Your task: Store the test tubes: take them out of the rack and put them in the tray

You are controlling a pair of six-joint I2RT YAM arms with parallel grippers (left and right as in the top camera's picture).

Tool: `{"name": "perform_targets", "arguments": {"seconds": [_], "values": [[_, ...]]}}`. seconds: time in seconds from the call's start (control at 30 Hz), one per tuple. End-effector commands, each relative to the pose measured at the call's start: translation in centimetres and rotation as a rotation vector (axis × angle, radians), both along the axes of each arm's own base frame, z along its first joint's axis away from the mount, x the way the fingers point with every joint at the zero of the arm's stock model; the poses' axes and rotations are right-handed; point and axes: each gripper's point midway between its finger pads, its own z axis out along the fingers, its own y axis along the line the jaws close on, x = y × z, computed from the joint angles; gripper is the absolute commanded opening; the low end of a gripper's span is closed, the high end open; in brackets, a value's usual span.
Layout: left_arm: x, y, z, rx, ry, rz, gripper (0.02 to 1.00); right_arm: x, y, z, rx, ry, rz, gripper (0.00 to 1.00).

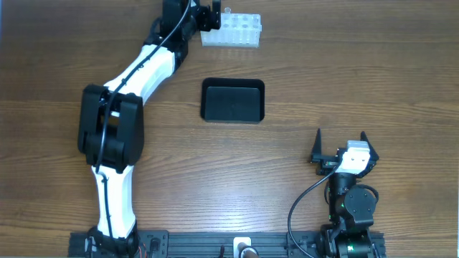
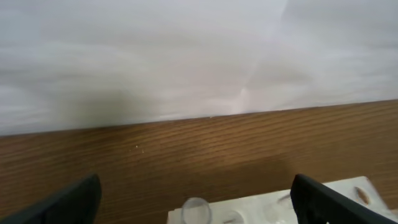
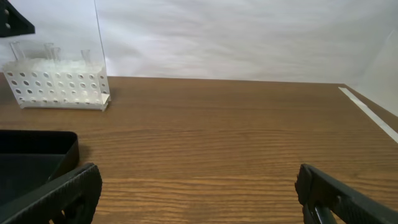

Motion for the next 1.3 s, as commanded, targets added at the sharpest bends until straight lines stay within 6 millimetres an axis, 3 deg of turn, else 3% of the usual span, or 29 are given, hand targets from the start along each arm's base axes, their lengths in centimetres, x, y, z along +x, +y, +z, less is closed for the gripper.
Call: {"name": "perform_targets", "arguments": {"seconds": [0.03, 0.9, 1.3], "values": [[0.9, 0.4, -0.6, -0.002, -0.004, 0.032, 0.934, 0.0, 0.0, -0.3, -0.004, 0.008, 0.001, 0.993], [1.4, -0.6, -3.2, 0.073, -0.034, 0.053, 0.816, 0.0, 0.0, -0.3, -0.004, 0.008, 0.001, 0.991], [1.6, -0.3, -3.0, 0.075, -0.048, 0.068, 0.617, 0.0, 0.0, -0.3, -0.004, 0.008, 0.001, 0.991]]}}
